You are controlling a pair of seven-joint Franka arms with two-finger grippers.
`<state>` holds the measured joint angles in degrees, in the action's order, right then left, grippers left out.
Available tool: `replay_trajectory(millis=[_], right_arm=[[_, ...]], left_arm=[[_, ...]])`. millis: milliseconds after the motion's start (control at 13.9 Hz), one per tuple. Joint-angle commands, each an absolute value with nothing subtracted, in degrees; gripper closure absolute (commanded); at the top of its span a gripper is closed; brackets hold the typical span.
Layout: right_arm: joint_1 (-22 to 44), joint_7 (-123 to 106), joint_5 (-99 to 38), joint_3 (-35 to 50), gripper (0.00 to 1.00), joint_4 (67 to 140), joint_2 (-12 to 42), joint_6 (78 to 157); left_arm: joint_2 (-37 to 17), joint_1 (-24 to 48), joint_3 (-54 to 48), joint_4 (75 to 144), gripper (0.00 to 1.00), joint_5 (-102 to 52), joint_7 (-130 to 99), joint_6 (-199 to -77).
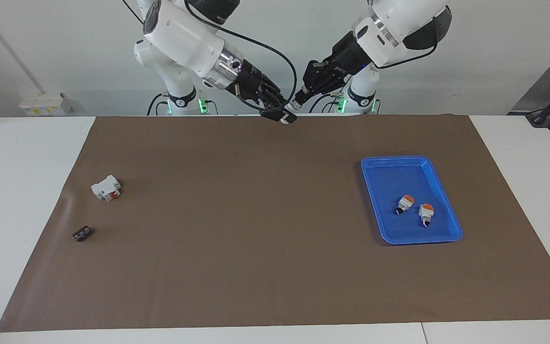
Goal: Turn and place switch with both arms
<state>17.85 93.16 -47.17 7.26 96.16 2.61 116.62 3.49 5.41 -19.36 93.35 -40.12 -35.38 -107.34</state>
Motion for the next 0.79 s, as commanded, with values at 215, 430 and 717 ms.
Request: replay_trajectory(millis=[215, 430, 717], right_arm=[[17.8, 94.6, -47.9, 7.7, 1.0, 95.1, 2.5, 118.2], [17.8, 94.6, -47.9, 7.7, 1.0, 95.1, 2.4, 118.2], [17.8, 94.6, -47.9, 7.7, 1.0, 95.0, 2.5, 118.3]], left_arm=[[7.1, 7.9, -19.2, 99.8, 1.0, -40.4, -12.0, -107.9], [7.1, 8.1, -19.3, 100.0, 1.0, -40.4, -1.6, -108.5], [8.3, 10.4, -19.5, 102.9, 1.0, -40.4, 11.0, -111.9]])
